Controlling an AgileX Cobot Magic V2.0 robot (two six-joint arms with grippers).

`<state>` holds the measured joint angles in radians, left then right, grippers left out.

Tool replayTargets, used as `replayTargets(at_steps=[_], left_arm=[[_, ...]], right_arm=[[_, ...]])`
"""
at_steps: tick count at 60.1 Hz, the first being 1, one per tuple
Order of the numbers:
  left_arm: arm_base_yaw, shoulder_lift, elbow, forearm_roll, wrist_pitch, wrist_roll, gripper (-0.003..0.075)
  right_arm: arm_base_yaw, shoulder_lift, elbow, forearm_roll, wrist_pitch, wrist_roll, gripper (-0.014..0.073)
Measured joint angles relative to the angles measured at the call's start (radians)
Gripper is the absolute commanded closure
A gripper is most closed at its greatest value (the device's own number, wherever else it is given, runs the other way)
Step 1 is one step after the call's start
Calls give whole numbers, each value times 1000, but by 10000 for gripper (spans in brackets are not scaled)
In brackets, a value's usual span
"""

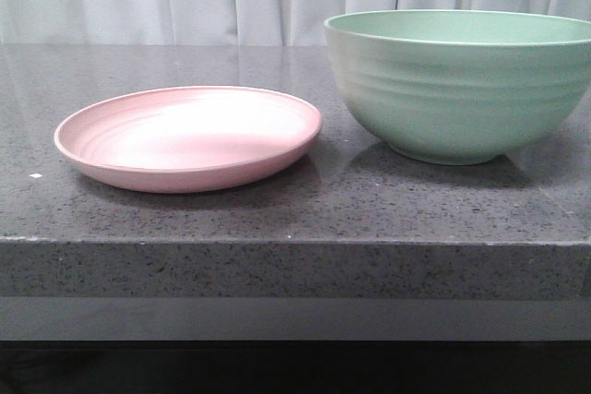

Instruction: Transfer banana from pink plate to green bowl

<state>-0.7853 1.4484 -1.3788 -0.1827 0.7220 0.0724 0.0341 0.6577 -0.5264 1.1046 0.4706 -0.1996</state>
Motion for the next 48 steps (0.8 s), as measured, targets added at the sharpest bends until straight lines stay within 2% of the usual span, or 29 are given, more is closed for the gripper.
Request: replayTargets(at_steps=[10, 17, 23, 37, 48], left_arm=[[-17, 0, 0, 0, 4, 0, 573], [-19, 0, 0, 0, 5, 0, 573], [-19, 0, 0, 0, 5, 0, 573], [-19, 0, 0, 0, 5, 0, 573], [-19, 0, 0, 0, 5, 0, 573]], right_arm=[[0, 102, 0, 437, 92, -342, -17], [0, 169, -2, 614, 134, -554, -17], [0, 239, -23, 655, 157, -645, -17], [13, 422, -133, 674, 266, -682, -17], [106, 541, -247, 676, 277, -693, -17]])
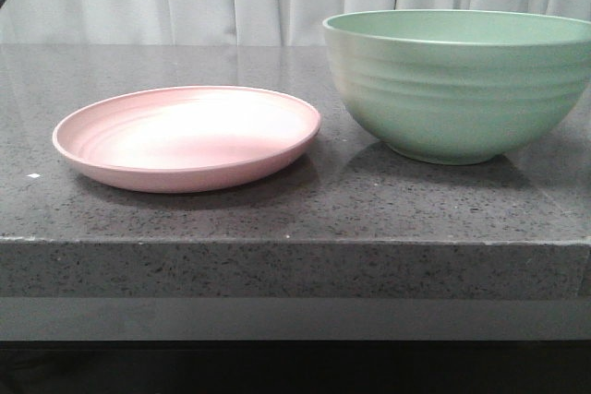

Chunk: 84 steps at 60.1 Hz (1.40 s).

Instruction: Transfer banana from pink plate to green bowl

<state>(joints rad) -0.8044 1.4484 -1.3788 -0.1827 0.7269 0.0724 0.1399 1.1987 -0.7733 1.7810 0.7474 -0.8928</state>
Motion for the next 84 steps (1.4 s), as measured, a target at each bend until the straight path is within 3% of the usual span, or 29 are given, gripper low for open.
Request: replayTargets(at_steps=[6, 11, 24, 29, 40, 43, 57, 75, 84], left_arm=[[0, 0, 0, 0, 0, 0, 573], [0, 0, 0, 0, 0, 0, 573], [0, 0, -2, 2, -6, 0, 569], [0, 0, -2, 2, -6, 0, 507], [0, 0, -2, 3, -6, 12, 171], [0, 0, -2, 3, -6, 12, 123], [0, 0, -2, 3, -6, 14, 112], [0, 0, -2, 3, -6, 16, 112], [0, 0, -2, 3, -6, 16, 112]], right_arm=[[58, 55, -44, 0, -3, -5, -10], [91, 87, -65, 0, -5, -5, 55], [100, 110, -67, 7, -27, -2, 403], [100, 110, -68, 9, -27, -3, 486], [103, 110, -73, 4, -53, -37, 496], [103, 110, -80, -1, -84, -63, 496], [103, 112, -206, -66, -261, -208, 496], [103, 128, -355, -521, -452, -237, 496], [103, 192, -355, -643, -460, -239, 496]])
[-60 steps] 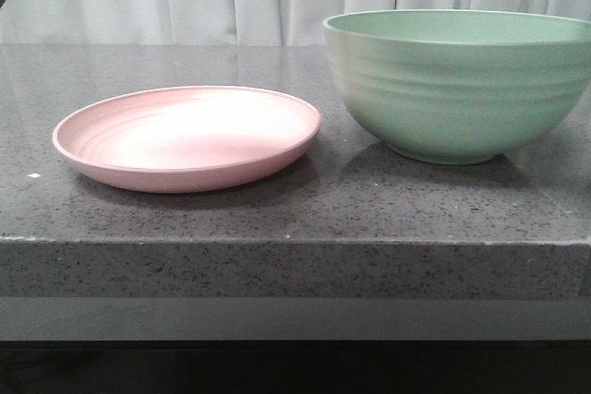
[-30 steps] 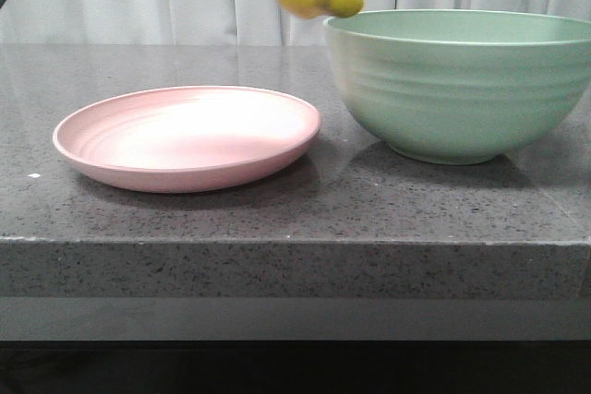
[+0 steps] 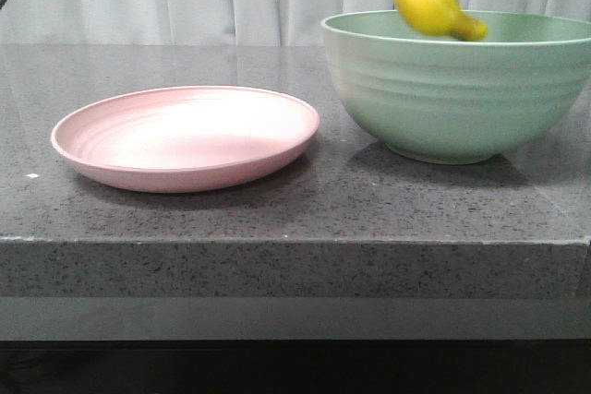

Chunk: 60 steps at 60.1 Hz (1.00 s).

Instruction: Transfer banana from pink plate to green bowl

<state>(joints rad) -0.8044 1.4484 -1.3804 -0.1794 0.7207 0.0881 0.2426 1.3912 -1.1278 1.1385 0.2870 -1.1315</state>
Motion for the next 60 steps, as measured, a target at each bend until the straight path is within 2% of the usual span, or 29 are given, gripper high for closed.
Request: replayTargets(at_steps=[18, 35, 46, 50, 60], left_arm=[[0, 0, 0, 0, 0, 0, 112], [0, 0, 0, 0, 0, 2, 112], [0, 0, 0, 0, 0, 2, 112], [0, 0, 0, 0, 0, 2, 112], [0, 0, 0, 0, 0, 2, 112]], right_arm=[[0, 148, 0, -73, 55, -4, 485], [0, 153, -2, -73, 59, -4, 225], [0, 155, -2, -73, 59, -4, 90], [0, 155, -2, -73, 59, -4, 65], [0, 128, -2, -75, 59, -4, 68]])
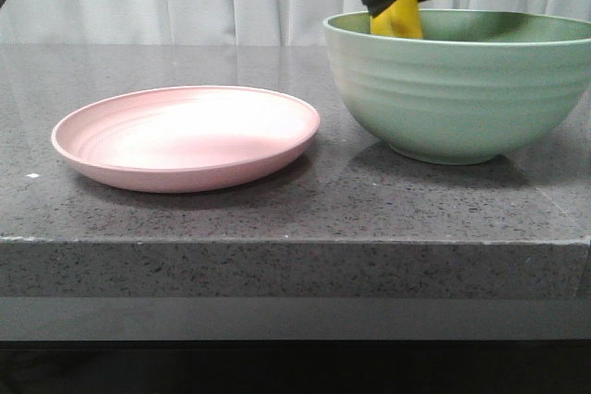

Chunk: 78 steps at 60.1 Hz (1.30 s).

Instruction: Transfer banana from pink plate to green bowl

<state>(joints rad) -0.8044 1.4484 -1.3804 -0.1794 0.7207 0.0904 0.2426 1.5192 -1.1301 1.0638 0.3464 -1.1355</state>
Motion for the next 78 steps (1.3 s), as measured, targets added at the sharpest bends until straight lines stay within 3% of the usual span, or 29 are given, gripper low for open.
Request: replayTargets(at_steps=[6, 11, 17, 22, 26, 29, 42, 52, 61, 78], left_arm=[[0, 0, 0, 0, 0, 0, 127], [0, 0, 0, 0, 0, 0, 203], [0, 0, 0, 20, -10, 0, 368], [9, 0, 0, 41, -35, 0, 522], [32, 0, 0, 47, -63, 0, 657], [54, 0, 0, 52, -86, 0, 738], [218, -5, 0, 56, -178, 0, 741], [396, -72, 17, 60, -202, 0, 741], [545, -215, 123, 64, -285, 0, 741], [608, -573, 474, 59, -387, 0, 741]], right_arm=[[0, -55, 0, 0, 21, 0, 74], [0, -105, 0, 0, 41, 0, 155], [0, -164, 0, 0, 49, 0, 349], [0, -203, 0, 0, 49, 0, 559], [0, -225, 0, 0, 49, 0, 661], [0, -238, 0, 0, 49, 3, 657], [-52, -278, 0, -1, 49, 134, 655], [-202, -343, 4, -1, 46, 221, 655], [-306, -456, 76, 2, 32, 232, 655], [-249, -692, 329, 6, 23, 232, 655]])
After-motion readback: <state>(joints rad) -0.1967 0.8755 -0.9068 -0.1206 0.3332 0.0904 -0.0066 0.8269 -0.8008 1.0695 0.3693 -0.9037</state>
